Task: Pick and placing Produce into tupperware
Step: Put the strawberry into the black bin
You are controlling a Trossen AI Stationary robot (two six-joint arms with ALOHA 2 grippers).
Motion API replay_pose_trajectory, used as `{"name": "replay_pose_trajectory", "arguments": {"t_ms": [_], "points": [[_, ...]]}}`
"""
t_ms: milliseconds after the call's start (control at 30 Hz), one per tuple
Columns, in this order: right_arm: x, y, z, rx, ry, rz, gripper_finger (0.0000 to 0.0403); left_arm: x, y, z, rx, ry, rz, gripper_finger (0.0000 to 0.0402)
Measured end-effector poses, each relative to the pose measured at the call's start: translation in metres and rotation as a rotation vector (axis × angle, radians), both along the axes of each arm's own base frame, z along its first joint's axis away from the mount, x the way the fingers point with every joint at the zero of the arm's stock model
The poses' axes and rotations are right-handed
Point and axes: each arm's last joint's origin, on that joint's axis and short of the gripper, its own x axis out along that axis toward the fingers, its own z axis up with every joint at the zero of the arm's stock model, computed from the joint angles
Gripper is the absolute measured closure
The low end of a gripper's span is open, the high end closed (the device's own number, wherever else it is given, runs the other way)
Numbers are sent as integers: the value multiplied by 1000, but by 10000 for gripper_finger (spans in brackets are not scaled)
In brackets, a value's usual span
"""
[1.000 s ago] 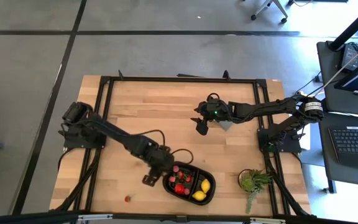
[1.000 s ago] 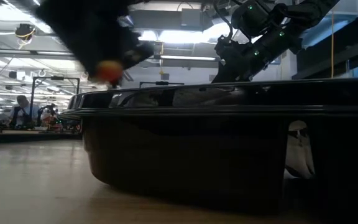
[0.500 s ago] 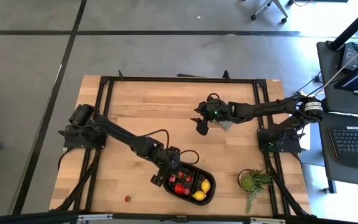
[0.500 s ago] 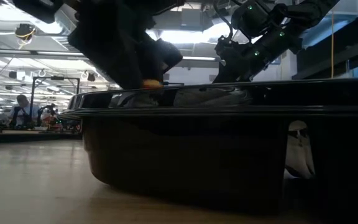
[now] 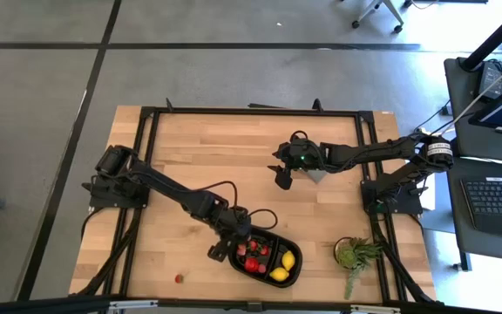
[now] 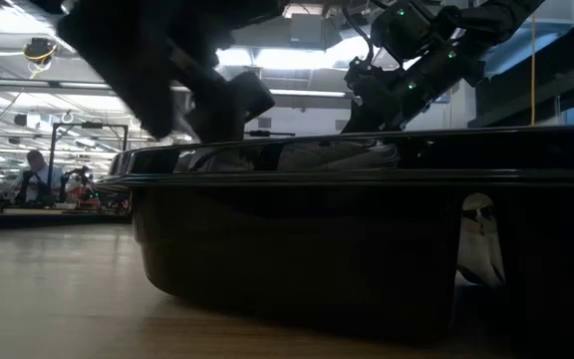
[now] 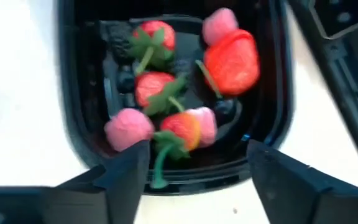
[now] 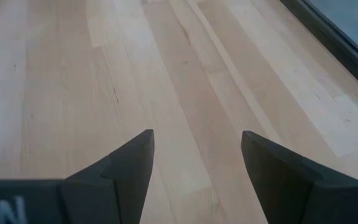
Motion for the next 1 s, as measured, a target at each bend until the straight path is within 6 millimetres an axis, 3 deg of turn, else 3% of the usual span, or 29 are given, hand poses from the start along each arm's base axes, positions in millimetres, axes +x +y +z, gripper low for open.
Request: {"name": "replay_pose_trajectory", "arguments": {"t_ms": [133, 267, 400, 567, 700, 867, 1000], "points": [[0, 0, 0, -3, 1, 2, 159, -4, 1, 5, 16, 70, -6, 95], [0, 0, 0, -3, 2, 2, 159, -11, 5, 30, 130, 162, 43, 69], [0, 0, 0, -2, 6, 2, 159, -25, 7, 62, 179, 198, 125, 63], [-1, 0, -1, -1, 12, 2, 159, -46, 2, 97, 111, 140, 206, 69], [-1, 0, -1, -1, 11, 2, 159, -77, -2, 116, 80, 196, 341, 71], [-1, 0, -1, -1, 13, 2, 159, -106, -11, 124, 100, 259, 598, 71], [-1, 0, -1, 0, 13, 2, 159, -109, -37, 115, 110, 229, 584, 71]]}}
